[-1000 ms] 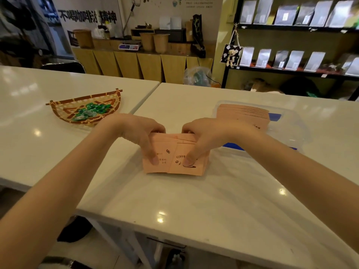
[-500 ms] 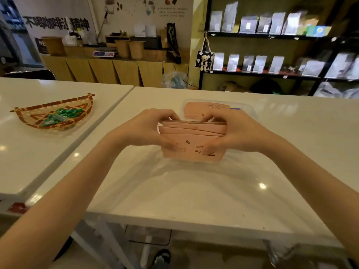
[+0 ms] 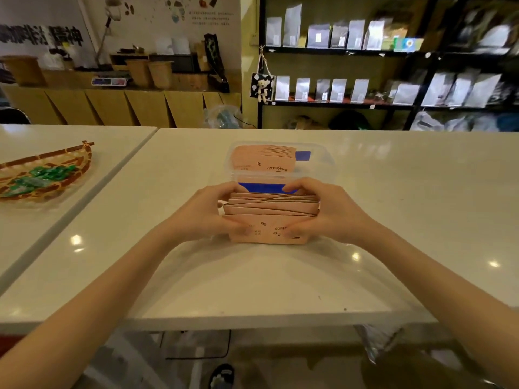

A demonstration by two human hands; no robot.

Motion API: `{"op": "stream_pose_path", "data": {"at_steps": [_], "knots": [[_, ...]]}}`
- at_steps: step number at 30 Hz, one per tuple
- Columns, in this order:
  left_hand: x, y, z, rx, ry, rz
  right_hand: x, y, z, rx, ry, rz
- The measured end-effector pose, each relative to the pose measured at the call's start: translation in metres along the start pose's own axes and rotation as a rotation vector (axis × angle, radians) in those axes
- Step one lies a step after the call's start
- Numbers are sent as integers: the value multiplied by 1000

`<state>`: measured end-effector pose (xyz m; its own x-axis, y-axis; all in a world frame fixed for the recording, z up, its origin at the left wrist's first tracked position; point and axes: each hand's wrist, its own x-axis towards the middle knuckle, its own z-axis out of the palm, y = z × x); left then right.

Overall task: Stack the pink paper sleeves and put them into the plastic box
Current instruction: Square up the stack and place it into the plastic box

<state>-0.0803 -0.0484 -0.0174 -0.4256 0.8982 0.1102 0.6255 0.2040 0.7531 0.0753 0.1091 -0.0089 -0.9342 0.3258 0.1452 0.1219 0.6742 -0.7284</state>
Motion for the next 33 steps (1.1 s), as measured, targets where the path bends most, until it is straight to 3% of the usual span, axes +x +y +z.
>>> {"op": "stream_pose_path", "data": {"at_steps": [15, 20, 26, 33], "knots": [[-14, -6, 9, -147, -7, -98, -12, 23, -5, 313, -55, 129], [-17, -5, 20, -288, 22, -83, -11, 25, 6, 531, -54, 152], [-13, 0, 36, -385, 123, -87, -8, 23, 31, 728, 68, 129], [-15, 1, 33, -362, 137, -88, -5, 18, 23, 669, 66, 96]]}}
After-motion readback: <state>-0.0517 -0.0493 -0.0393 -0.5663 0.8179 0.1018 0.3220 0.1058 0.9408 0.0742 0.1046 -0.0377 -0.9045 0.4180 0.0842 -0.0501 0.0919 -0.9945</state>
